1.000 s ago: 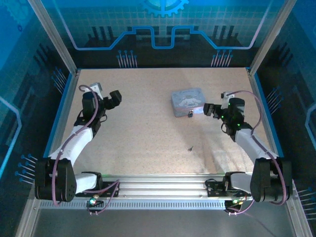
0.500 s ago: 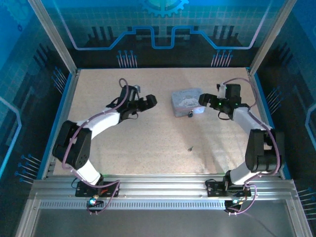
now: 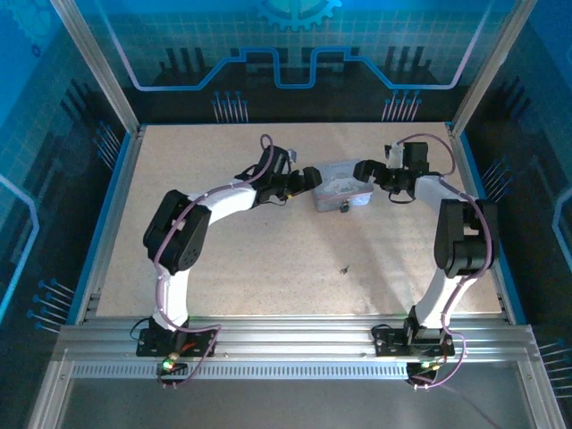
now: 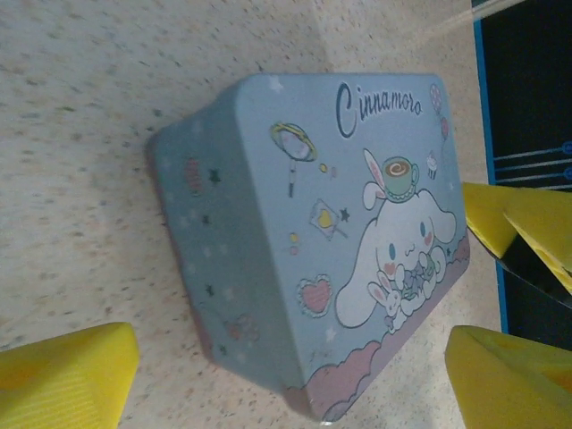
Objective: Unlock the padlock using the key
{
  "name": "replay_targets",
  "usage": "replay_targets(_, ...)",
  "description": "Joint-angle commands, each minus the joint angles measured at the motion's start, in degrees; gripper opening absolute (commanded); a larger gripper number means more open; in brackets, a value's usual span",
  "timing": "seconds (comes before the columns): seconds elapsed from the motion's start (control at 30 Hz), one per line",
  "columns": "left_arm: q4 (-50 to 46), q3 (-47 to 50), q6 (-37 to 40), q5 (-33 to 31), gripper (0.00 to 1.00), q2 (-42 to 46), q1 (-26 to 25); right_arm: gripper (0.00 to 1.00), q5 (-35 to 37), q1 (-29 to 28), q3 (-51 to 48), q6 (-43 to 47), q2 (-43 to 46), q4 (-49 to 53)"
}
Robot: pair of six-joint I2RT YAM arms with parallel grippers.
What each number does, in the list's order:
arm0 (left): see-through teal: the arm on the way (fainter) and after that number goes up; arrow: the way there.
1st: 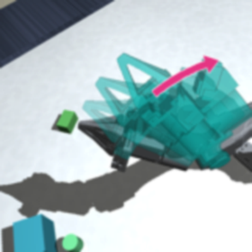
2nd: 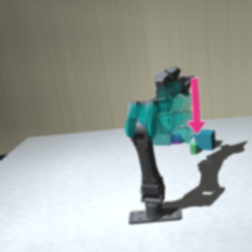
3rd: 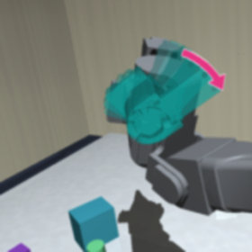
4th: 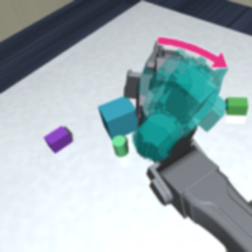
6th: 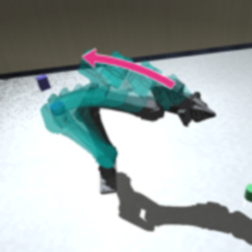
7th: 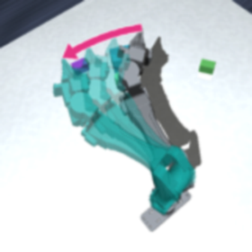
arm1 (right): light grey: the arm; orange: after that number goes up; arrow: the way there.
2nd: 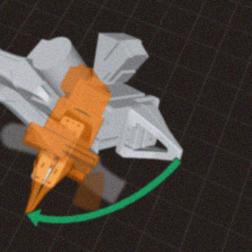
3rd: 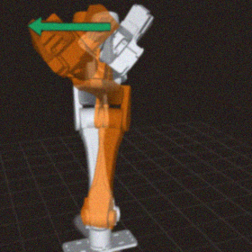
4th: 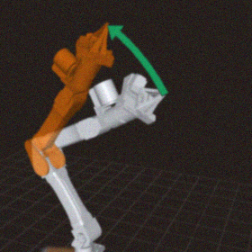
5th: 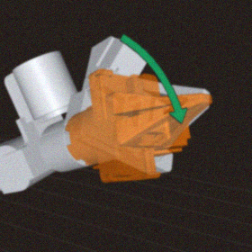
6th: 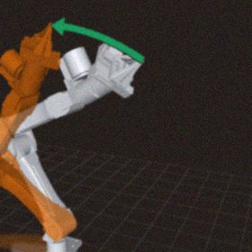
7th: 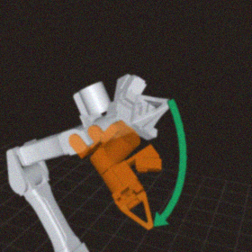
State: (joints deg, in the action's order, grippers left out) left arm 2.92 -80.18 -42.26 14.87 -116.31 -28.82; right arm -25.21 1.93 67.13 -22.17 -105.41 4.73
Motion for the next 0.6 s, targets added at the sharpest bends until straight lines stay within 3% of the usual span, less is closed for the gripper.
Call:
replay_targets(0.0, 0.0, -4.61, -1.33, 3.57, 0.9, -3.12, -1.27, 1.0, -5.13, 0.78, 1.16, -1.7, -1.89, -1.82)
replay_targets(0.57, 0.98, -8.99, -2.33, 7.47, 0.83, -7.9, -1.67, 0.98, -13.2, -1.35, -1.09, -0.15, -1.04, -2.8)
